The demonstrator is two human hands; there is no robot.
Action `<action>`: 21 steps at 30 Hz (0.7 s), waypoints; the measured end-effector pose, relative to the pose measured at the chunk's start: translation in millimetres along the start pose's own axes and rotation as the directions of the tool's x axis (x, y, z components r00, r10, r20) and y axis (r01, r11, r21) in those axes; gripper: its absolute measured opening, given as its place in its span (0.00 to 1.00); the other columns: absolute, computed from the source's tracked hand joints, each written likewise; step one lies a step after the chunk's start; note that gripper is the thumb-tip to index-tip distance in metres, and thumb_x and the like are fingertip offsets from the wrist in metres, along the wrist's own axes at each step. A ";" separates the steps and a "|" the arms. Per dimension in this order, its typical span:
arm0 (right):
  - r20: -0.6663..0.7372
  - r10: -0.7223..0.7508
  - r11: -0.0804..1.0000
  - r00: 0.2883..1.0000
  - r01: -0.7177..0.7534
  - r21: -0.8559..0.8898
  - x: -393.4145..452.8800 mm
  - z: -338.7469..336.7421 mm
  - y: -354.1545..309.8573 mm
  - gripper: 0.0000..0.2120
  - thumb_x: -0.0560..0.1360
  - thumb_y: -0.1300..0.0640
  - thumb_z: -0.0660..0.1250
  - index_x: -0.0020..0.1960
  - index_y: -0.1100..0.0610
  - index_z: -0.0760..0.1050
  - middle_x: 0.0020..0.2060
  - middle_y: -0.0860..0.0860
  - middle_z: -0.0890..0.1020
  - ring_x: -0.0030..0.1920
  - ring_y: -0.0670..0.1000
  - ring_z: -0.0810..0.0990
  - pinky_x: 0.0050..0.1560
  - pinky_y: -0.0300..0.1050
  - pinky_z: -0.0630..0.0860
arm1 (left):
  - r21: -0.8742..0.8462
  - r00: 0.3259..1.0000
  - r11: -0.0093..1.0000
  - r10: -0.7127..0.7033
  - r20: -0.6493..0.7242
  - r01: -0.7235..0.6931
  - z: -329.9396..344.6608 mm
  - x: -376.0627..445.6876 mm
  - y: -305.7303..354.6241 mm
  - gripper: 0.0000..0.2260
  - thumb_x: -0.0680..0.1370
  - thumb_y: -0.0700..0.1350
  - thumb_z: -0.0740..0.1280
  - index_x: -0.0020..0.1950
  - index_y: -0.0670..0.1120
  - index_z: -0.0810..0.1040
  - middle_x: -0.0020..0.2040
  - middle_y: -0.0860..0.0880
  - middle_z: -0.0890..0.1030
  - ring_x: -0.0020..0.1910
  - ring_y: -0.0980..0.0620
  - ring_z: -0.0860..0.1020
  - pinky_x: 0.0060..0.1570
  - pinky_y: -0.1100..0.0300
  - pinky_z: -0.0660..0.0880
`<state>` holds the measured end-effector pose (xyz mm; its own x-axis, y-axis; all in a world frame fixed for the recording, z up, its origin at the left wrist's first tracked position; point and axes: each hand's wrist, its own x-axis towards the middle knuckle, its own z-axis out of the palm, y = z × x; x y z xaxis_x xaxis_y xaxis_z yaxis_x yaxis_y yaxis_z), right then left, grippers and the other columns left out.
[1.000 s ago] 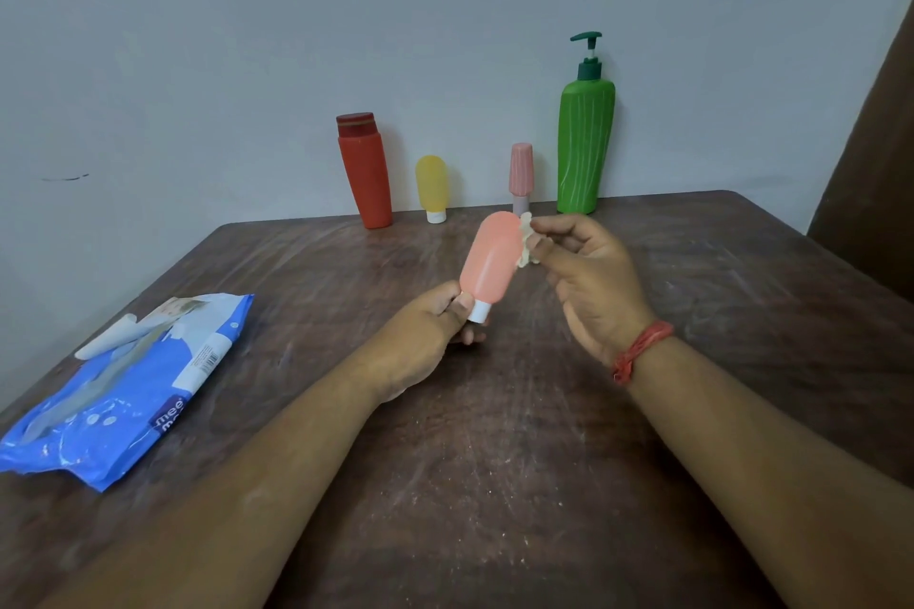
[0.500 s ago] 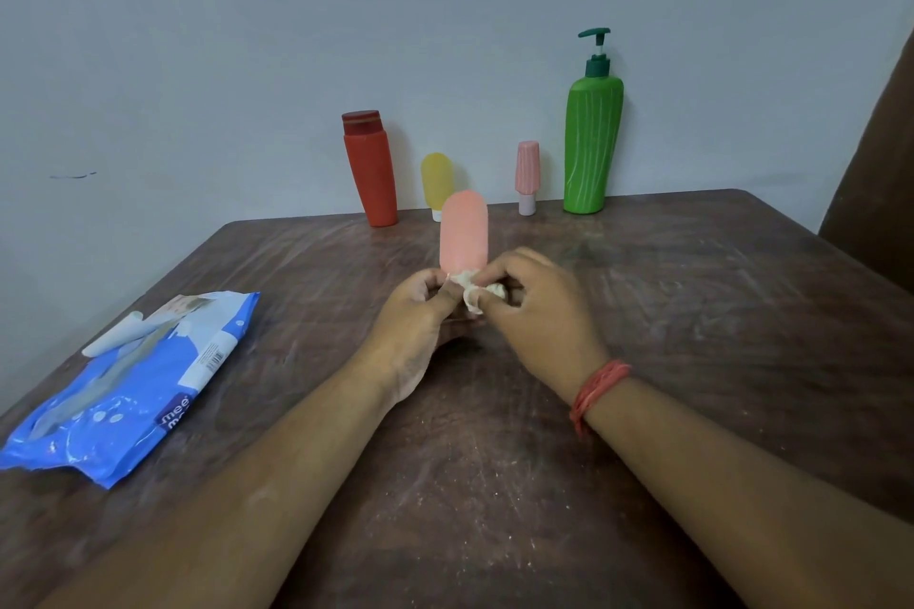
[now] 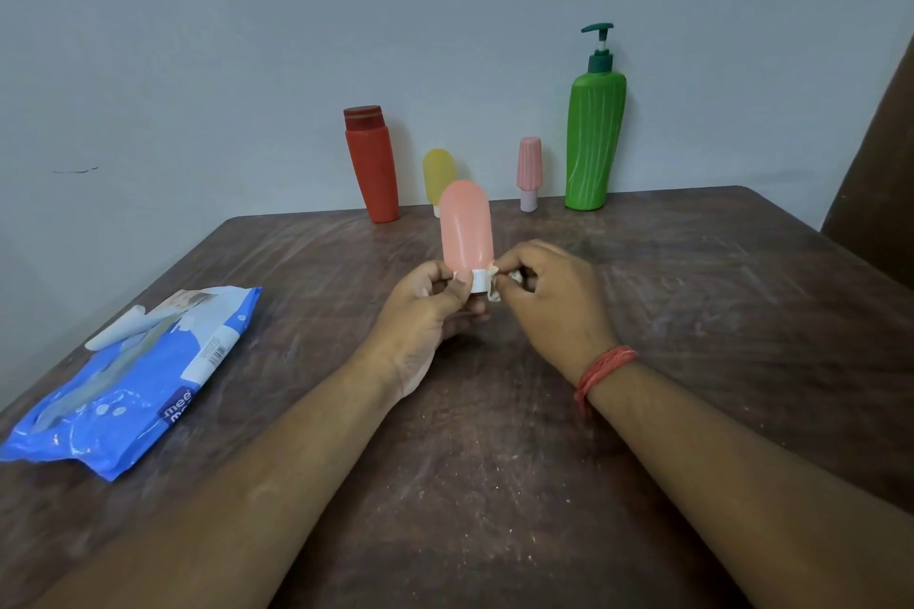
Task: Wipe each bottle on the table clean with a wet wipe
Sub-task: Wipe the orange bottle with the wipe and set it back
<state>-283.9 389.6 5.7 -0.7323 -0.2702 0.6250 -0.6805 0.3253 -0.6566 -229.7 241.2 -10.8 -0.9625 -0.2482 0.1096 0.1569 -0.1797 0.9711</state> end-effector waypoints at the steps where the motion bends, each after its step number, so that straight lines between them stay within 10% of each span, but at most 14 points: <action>1: 0.010 -0.008 1.000 1.000 0.008 0.009 -1.1 -0.3 -0.3 0.04 0.71 0.64 0.73 0.42 0.56 0.82 0.40 0.46 0.81 0.38 0.40 0.76 0.39 0.32 0.71 | 0.003 1.000 1.000 -0.003 0.001 0.003 -0.3 -0.3 0.1 0.08 0.83 0.41 0.65 0.59 0.38 0.78 0.47 0.43 0.85 0.43 0.51 0.82 0.53 0.52 0.82; 9: -0.001 0.124 0.974 0.992 -0.122 0.191 0.7 2.1 -0.9 0.05 0.72 0.64 0.72 0.43 0.55 0.81 0.38 0.45 0.82 0.38 0.42 0.78 0.40 0.36 0.74 | -0.093 0.995 0.995 -0.032 0.094 0.040 0.9 -3.0 7.0 0.16 0.84 0.44 0.61 0.69 0.38 0.76 0.65 0.37 0.80 0.61 0.45 0.80 0.65 0.49 0.76; 15: 0.042 0.134 0.954 0.990 -0.140 0.264 -4.7 1.3 -2.8 0.04 0.73 0.62 0.72 0.44 0.53 0.81 0.44 0.45 0.84 0.45 0.46 0.82 0.48 0.47 0.81 | -0.135 0.999 0.991 -0.021 0.037 0.025 3.7 -2.8 7.0 0.13 0.85 0.40 0.61 0.68 0.37 0.74 0.58 0.42 0.84 0.52 0.51 0.84 0.61 0.49 0.80; 21: 0.003 -0.018 0.992 1.000 0.018 0.122 -6.0 5.0 -6.7 0.05 0.72 0.63 0.72 0.43 0.54 0.81 0.40 0.42 0.79 0.40 0.40 0.78 0.39 0.28 0.70 | -0.095 1.000 0.995 -0.017 0.013 0.018 6.7 -4.7 4.0 0.18 0.80 0.42 0.68 0.67 0.36 0.73 0.55 0.40 0.85 0.52 0.47 0.85 0.52 0.53 0.82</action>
<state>-275.1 384.5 4.2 -0.7197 -0.2794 0.6356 -0.6916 0.2074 -0.6919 -226.0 248.0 -6.0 -0.9677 -0.2330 0.0961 0.1600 -0.2732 0.9485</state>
